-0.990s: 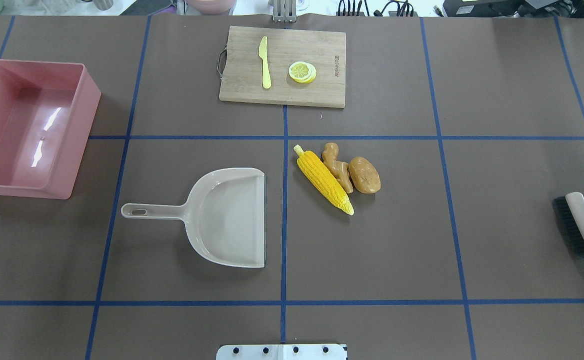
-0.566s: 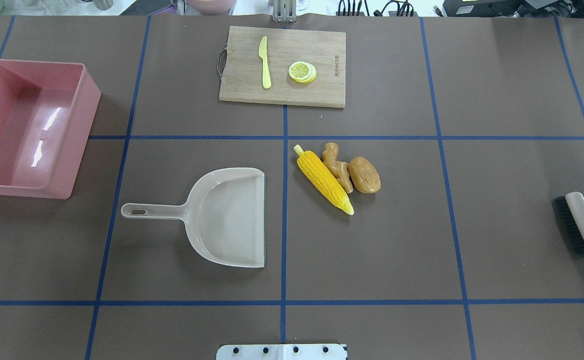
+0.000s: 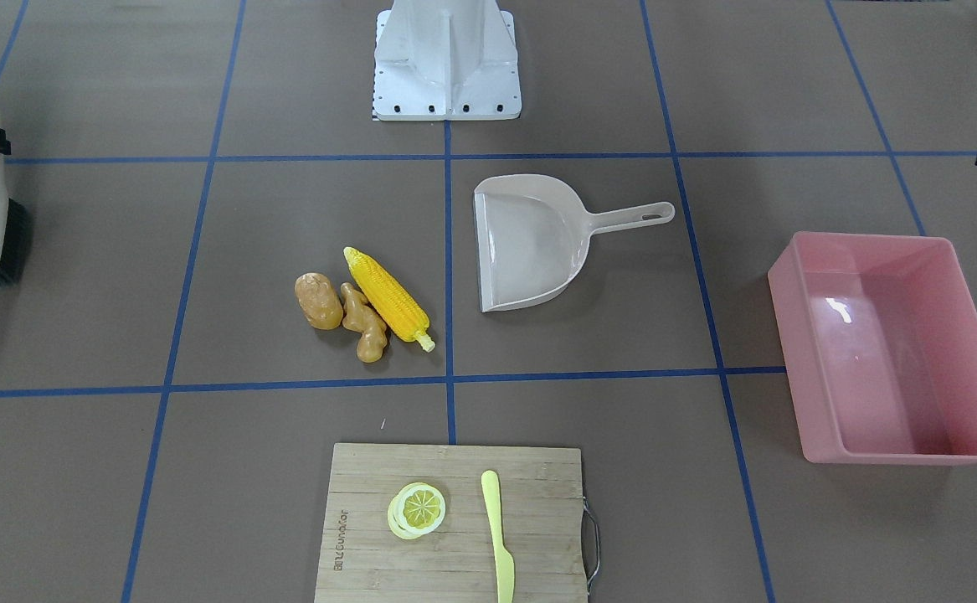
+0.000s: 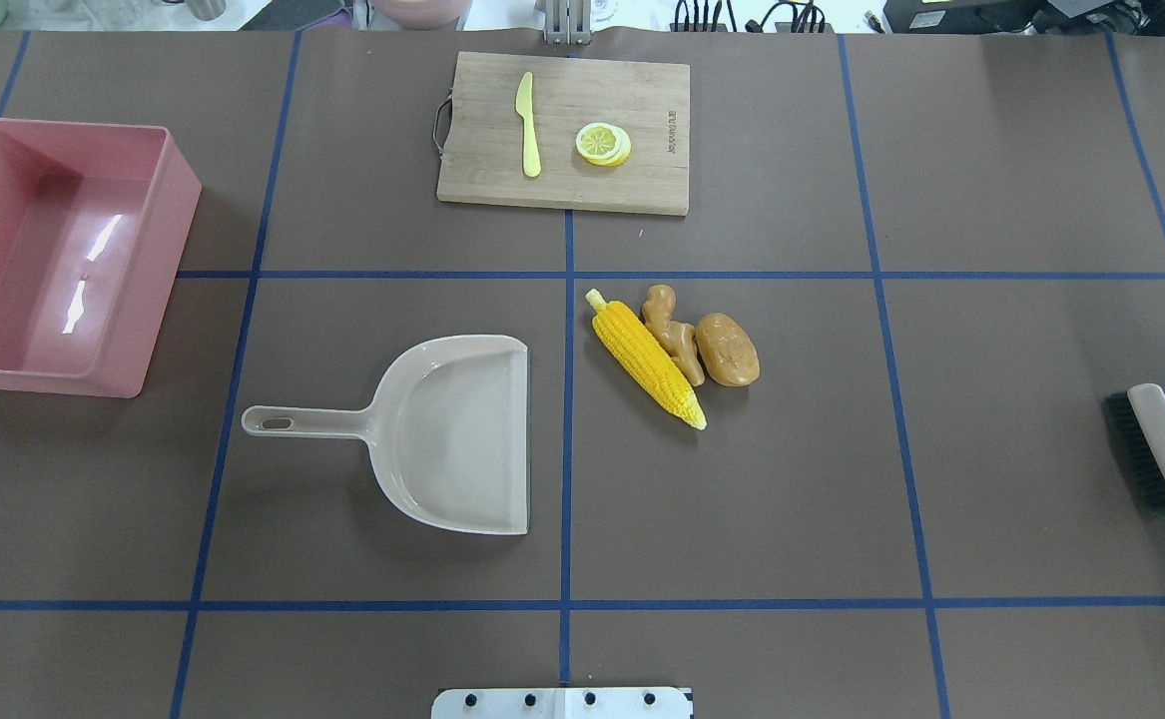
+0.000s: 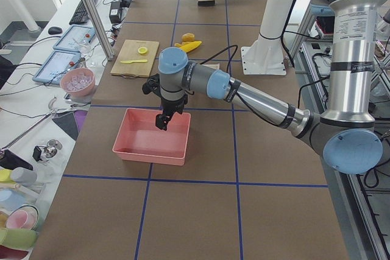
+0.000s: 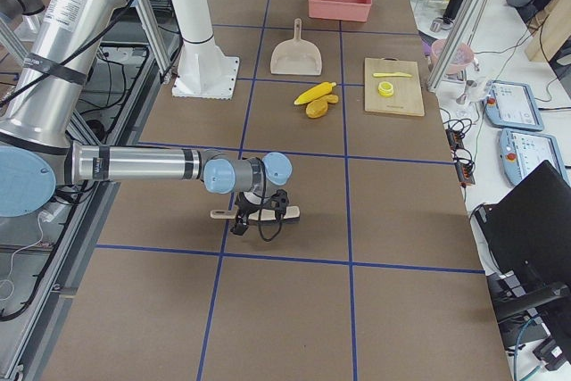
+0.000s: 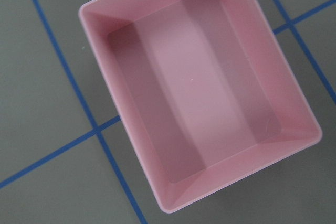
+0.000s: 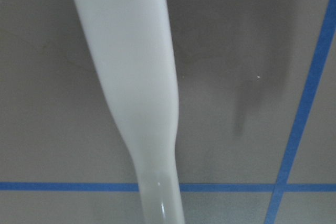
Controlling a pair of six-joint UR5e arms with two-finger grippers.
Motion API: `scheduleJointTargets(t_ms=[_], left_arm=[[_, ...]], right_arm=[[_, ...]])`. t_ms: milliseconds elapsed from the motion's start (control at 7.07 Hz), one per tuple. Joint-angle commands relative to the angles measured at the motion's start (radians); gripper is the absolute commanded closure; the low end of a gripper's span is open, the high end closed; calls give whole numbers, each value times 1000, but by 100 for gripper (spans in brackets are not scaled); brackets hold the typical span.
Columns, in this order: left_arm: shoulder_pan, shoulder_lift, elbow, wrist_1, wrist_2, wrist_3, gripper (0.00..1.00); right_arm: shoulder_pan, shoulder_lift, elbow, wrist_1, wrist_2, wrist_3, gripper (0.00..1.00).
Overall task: Sweep and dump trash into bin
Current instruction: 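Grasp the white dustpan handle with the left gripper while the right grasps the brush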
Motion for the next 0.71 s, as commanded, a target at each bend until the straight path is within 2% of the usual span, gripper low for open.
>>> scheduleJointTargets(t_ms=[0, 141, 283, 424, 566], left_arm=[[150, -45, -46, -5, 14, 143, 1], [237, -83, -81, 4, 122, 205, 1], [332, -117, -76, 6, 157, 208, 1], [386, -169, -73, 16, 189, 209, 1], [411, -261, -60, 76, 197, 206, 1]], right_arm=[[-27, 8, -8, -4, 7, 23, 27], [-38, 8, -17, -5, 7, 23, 55], [-45, 5, -20, -7, 3, 23, 75], [-49, 5, -20, -33, 4, 19, 100], [-56, 7, -14, -53, 3, 16, 100]])
